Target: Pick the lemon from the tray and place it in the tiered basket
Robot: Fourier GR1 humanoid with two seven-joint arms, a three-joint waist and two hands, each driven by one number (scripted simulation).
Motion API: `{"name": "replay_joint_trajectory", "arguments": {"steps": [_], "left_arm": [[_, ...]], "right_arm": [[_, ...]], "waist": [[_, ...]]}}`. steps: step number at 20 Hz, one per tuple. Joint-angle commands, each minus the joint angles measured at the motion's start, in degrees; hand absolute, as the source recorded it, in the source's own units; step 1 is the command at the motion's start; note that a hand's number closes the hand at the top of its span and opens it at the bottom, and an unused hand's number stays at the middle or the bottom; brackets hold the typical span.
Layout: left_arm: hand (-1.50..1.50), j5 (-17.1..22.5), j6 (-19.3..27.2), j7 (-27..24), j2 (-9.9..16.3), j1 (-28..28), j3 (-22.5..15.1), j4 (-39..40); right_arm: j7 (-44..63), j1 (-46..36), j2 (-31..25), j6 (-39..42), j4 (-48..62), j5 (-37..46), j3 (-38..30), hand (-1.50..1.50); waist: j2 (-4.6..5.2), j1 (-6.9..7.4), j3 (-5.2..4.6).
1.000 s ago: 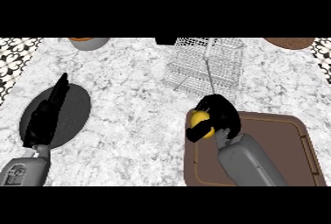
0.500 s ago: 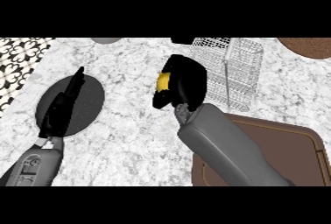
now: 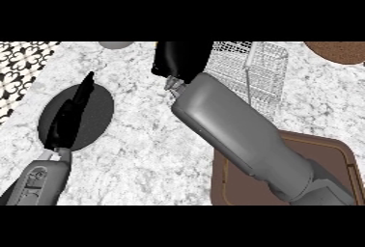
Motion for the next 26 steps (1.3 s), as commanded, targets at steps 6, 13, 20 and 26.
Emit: {"name": "replay_joint_trajectory", "arguments": {"steps": [6,13,20,26], "left_arm": [[0.0,1.47,-1.67,-1.97,1.94,1.07,2.08,0.2],[0.0,0.83,-0.29,1.74,1.1,-0.5,2.44,-0.48],[0.0,1.16,-0.28,-1.07,1.4,2.43,3.33,-0.55],[0.0,0.37,0.65,-3.61,1.37,6.2,4.0,-1.42]], "right_arm": [[10.45,-15.12,0.67,-1.57,13.03,-4.53,-5.06,1.5],[2.99,-17.44,0.68,-3.61,25.52,-5.16,-4.18,1.5],[1.66,-21.91,-0.47,4.18,38.55,1.24,-4.02,1.5],[-1.0,-22.21,-1.74,4.1,42.17,1.93,-6.15,1.5]], "waist": [[0.3,-0.91,0.1],[0.25,-2.77,0.2],[0.1,-3.94,0.18],[-0.22,-5.07,0.27]]}}
